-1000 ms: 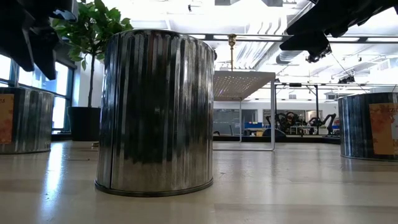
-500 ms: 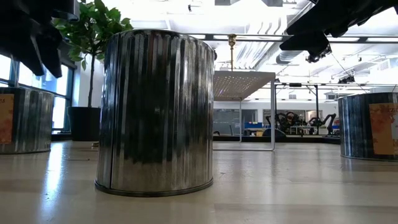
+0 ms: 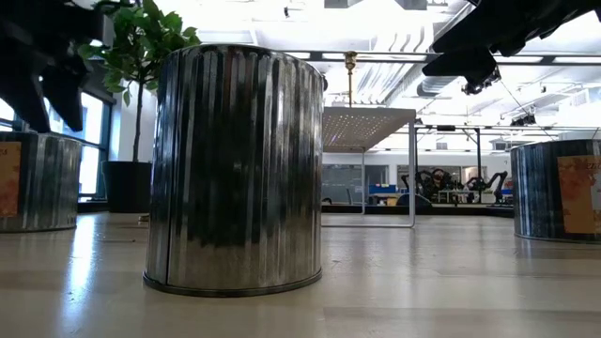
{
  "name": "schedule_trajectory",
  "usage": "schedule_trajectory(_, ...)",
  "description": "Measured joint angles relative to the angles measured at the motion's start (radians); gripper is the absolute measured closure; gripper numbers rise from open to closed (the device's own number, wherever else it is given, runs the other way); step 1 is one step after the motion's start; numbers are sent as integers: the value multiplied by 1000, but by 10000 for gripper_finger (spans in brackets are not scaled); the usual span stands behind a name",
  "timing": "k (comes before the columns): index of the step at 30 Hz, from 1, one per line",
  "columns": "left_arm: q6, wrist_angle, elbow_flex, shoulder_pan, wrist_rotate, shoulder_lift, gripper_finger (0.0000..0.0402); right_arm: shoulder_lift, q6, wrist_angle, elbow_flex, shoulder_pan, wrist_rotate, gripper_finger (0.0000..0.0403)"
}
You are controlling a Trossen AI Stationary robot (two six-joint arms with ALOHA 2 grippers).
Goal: Pick & Place candle stick holders
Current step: Put the left orange scented candle on the shelf
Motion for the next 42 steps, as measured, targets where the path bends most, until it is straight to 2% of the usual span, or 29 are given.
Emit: schedule_trajectory(42, -26, 16, -44, 0, -79, 0, 23, 0, 18, 1, 0, 1, 0, 160)
